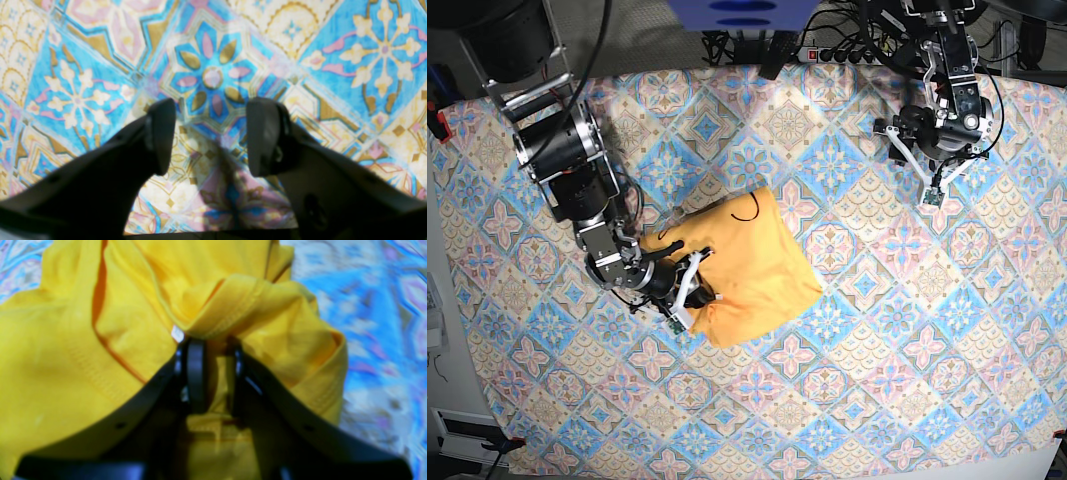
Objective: Fold the T-shirt properly
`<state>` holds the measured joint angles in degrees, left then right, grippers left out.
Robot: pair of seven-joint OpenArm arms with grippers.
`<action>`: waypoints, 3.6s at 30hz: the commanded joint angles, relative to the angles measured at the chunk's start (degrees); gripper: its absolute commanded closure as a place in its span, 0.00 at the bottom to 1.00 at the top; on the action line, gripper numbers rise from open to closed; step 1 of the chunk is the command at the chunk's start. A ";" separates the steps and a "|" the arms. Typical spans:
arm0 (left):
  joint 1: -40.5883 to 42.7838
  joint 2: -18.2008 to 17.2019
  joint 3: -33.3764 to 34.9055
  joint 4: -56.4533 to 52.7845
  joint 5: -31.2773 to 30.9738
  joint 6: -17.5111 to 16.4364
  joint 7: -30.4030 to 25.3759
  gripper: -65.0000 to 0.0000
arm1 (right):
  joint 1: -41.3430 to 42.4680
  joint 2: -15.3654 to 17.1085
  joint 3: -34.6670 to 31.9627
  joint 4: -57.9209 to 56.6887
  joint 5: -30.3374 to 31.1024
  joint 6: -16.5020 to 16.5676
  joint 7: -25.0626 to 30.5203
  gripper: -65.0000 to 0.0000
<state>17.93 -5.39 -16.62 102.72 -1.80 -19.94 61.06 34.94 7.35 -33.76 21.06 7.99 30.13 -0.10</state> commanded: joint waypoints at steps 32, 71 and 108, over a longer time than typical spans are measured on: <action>-0.66 -0.19 -0.13 3.61 -0.35 -0.06 -0.62 0.49 | -23.29 3.77 18.68 53.27 -0.82 -1.07 -20.69 0.84; -0.04 -0.19 -0.56 5.28 -10.11 0.12 -0.62 0.79 | -12.83 -1.77 13.32 18.46 -0.91 -1.07 -10.32 0.93; 7.25 -0.19 -1.53 12.93 -10.99 -0.06 -0.71 0.79 | -17.84 -3.53 16.31 42.11 -15.51 -1.07 -21.31 0.93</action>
<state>25.04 -5.06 -17.72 114.65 -12.53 -19.99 61.08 15.22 3.90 -17.58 62.17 -8.45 29.19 -23.44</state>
